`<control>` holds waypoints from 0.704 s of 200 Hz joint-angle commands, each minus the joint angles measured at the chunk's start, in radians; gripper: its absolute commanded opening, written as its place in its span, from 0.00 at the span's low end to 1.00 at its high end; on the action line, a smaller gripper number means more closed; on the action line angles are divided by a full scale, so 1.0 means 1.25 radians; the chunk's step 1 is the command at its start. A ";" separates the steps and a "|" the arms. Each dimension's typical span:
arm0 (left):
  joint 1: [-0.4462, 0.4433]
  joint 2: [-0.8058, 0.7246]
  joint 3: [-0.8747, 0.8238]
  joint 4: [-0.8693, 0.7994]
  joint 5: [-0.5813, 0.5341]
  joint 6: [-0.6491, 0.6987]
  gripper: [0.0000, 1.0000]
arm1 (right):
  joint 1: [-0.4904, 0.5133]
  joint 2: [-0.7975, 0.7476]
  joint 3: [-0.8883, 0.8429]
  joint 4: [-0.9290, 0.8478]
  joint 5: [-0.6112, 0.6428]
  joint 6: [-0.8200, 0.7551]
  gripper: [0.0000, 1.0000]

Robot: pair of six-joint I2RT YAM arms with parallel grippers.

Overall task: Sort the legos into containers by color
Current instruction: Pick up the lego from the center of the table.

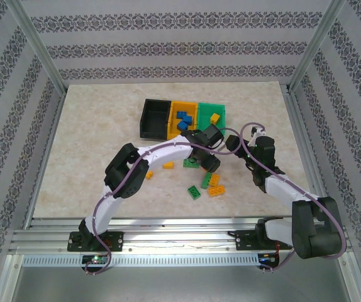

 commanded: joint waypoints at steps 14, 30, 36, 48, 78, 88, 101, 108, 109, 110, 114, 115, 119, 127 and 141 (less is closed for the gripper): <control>-0.012 0.027 0.030 -0.054 -0.029 0.020 0.46 | -0.010 0.006 -0.009 0.028 -0.019 0.010 0.68; -0.012 0.026 0.027 -0.052 -0.029 0.013 0.47 | -0.010 0.004 -0.009 0.029 -0.020 0.011 0.68; -0.013 0.025 0.024 -0.051 -0.029 0.011 0.49 | -0.010 0.004 -0.011 0.029 -0.019 0.012 0.68; -0.013 0.026 0.021 -0.052 -0.034 0.009 0.52 | -0.010 0.005 -0.009 0.028 -0.018 0.011 0.68; -0.013 0.030 0.015 -0.054 -0.032 0.008 0.45 | -0.010 0.007 -0.009 0.031 -0.023 0.013 0.69; -0.013 0.023 0.011 -0.048 -0.027 0.005 0.38 | -0.010 0.006 -0.010 0.032 -0.024 0.014 0.68; -0.013 0.008 0.002 -0.032 -0.024 0.000 0.31 | -0.010 0.006 -0.009 0.031 -0.023 0.014 0.69; -0.013 -0.002 -0.003 -0.021 -0.025 -0.003 0.30 | -0.011 0.007 -0.010 0.031 -0.022 0.014 0.69; -0.013 -0.004 -0.004 -0.020 -0.024 -0.003 0.30 | -0.011 0.007 -0.010 0.031 -0.021 0.014 0.68; -0.013 -0.006 -0.004 -0.019 -0.025 -0.003 0.30 | -0.011 0.007 -0.010 0.031 -0.022 0.013 0.69; -0.012 -0.011 -0.006 -0.013 -0.024 -0.004 0.29 | -0.011 0.008 -0.010 0.031 -0.021 0.012 0.69; -0.012 -0.013 -0.007 -0.012 -0.023 -0.004 0.29 | -0.011 0.008 -0.010 0.032 -0.021 0.012 0.68; -0.011 -0.018 -0.007 -0.007 -0.022 -0.005 0.29 | -0.011 0.008 -0.010 0.032 -0.021 0.013 0.69; -0.008 -0.029 -0.006 0.001 -0.019 -0.003 0.29 | -0.011 0.008 -0.009 0.030 -0.022 0.012 0.68; 0.002 -0.043 0.008 0.003 -0.021 0.003 0.29 | -0.011 0.005 -0.011 0.032 -0.022 0.014 0.68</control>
